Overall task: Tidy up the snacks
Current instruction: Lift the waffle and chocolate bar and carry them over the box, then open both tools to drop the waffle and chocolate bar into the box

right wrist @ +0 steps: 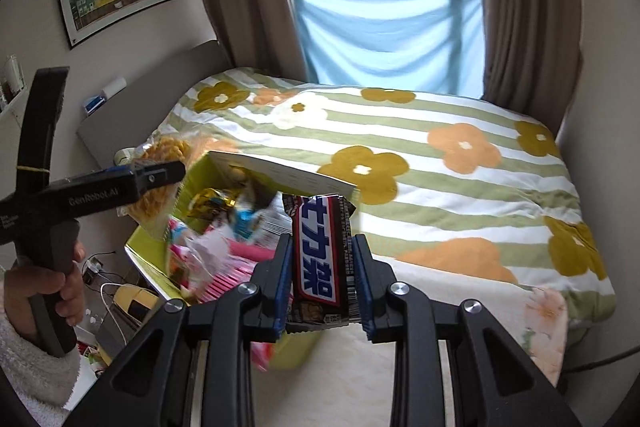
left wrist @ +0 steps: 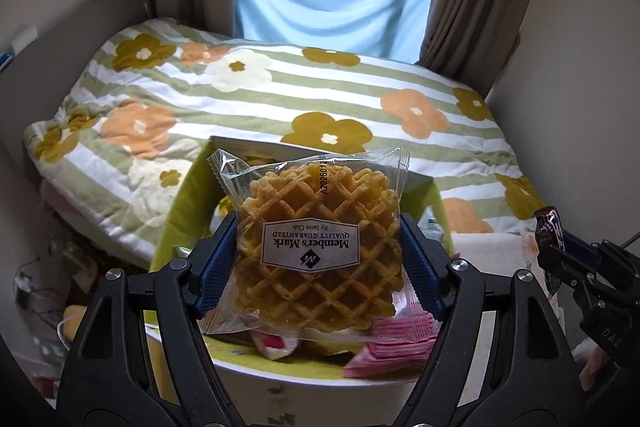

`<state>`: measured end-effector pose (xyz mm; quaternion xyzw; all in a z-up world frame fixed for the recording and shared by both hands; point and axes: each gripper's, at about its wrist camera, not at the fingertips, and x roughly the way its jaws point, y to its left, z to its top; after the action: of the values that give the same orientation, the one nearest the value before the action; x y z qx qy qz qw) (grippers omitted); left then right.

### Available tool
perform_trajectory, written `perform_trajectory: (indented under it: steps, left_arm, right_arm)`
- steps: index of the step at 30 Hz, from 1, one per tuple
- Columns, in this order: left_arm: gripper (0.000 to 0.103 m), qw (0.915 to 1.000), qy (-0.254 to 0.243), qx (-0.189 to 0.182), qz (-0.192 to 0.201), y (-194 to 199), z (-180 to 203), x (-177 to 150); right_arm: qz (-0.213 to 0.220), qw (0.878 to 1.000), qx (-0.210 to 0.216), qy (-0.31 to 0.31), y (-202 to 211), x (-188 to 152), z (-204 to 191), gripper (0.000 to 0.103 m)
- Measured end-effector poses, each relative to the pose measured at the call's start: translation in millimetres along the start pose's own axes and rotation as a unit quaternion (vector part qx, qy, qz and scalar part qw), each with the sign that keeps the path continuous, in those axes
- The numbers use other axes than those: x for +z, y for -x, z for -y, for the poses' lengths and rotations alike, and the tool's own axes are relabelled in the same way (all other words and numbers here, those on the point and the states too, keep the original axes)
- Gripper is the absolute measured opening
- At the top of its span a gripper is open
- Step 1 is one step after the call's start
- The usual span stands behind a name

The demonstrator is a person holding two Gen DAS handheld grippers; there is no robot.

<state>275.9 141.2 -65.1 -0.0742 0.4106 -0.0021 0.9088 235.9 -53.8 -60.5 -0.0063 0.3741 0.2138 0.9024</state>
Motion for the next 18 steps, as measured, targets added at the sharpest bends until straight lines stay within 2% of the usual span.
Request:
perform_trajectory:
  steps: [5, 10, 12, 14, 16, 18]
  left_arm:
    - [0.073, 0.9992, -0.017, -0.006, -0.036, -32, -42, -2]
    - [0.074, 0.9966, -0.036, -0.022, -0.071, -63, -56, -8]
    - [0.079, 0.9952, -0.039, -0.031, -0.084, -72, -58, -10]
    - [0.097, 0.9945, -0.041, -0.035, -0.089, -77, -60, -11]
    - [0.103, 0.9950, -0.048, -0.027, -0.083, -78, -62, -14]
    - [0.103, 0.9945, -0.058, -0.015, -0.086, -79, -64, -17]
  right_arm:
    - [-0.016, 1.000, 0.004, -0.006, -44, 12, -43, 0.026]
    - [-0.034, 0.999, 0.004, -0.024, -74, 15, -63, 0.026]
    - [-0.042, 0.999, 0.001, -0.031, -82, 16, -67, 0.026]
    - [-0.046, 0.998, -0.002, -0.034, -87, 18, -70, 0.026]
    - [-0.051, 0.998, -0.005, -0.036, -90, 18, -71, 0.026]
    - [-0.056, 0.998, -0.004, -0.036, -94, 19, -71, 0.026]
